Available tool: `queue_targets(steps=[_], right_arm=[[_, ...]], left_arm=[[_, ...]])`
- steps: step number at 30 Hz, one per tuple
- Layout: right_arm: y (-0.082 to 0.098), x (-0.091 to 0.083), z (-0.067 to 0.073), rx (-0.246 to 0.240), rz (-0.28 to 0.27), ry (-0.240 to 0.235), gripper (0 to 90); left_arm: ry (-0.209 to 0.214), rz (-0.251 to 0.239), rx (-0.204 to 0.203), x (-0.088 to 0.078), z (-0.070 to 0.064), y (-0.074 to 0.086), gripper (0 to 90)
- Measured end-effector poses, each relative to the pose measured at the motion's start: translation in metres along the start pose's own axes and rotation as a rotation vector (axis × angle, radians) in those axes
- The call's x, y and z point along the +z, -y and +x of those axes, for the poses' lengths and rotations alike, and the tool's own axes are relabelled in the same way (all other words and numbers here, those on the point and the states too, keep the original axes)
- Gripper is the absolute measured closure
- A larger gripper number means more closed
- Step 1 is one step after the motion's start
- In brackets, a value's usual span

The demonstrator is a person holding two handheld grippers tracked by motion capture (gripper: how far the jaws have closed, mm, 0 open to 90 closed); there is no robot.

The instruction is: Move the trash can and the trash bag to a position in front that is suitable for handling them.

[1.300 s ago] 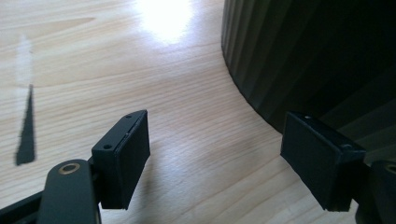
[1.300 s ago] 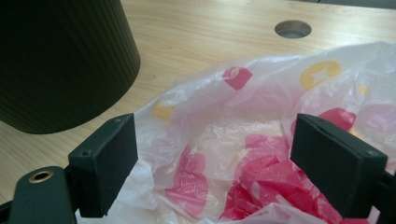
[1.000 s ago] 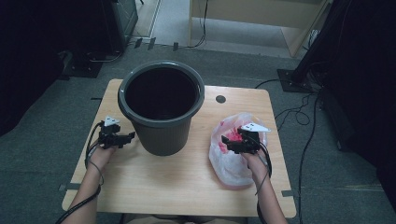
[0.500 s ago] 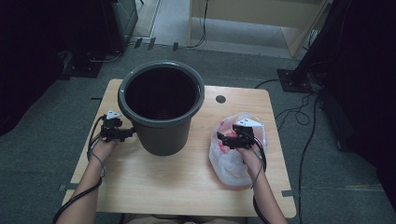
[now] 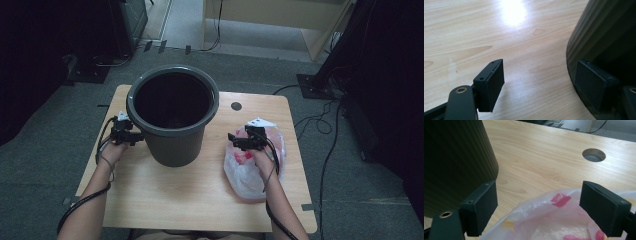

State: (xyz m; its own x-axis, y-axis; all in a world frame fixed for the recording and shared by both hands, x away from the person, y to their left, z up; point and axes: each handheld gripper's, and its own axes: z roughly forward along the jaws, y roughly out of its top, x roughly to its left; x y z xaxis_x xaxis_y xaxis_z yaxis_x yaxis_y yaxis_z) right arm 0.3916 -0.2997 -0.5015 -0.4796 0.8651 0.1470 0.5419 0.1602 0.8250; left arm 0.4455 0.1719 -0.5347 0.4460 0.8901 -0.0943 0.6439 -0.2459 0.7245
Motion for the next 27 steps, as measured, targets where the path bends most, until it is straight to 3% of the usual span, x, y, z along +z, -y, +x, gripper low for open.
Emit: queue_targets(steps=[6,18,27], right_arm=[[-0.005,0.007,0.004,0.018,-0.009,-0.012,14.8],[-0.012,0.024,0.015,-0.002,0.000,-0.022,14.8],[-0.017,0.035,0.019,-0.011,0.023,-0.005,14.8]], left_arm=[[0.018,-0.009,-0.004,-0.001,-0.001,-0.003,26.0],[0.070,-0.004,0.059,-0.001,-0.018,-0.001,26.2],[0.088,-0.006,0.073,0.002,-0.027,-0.003,26.3]])
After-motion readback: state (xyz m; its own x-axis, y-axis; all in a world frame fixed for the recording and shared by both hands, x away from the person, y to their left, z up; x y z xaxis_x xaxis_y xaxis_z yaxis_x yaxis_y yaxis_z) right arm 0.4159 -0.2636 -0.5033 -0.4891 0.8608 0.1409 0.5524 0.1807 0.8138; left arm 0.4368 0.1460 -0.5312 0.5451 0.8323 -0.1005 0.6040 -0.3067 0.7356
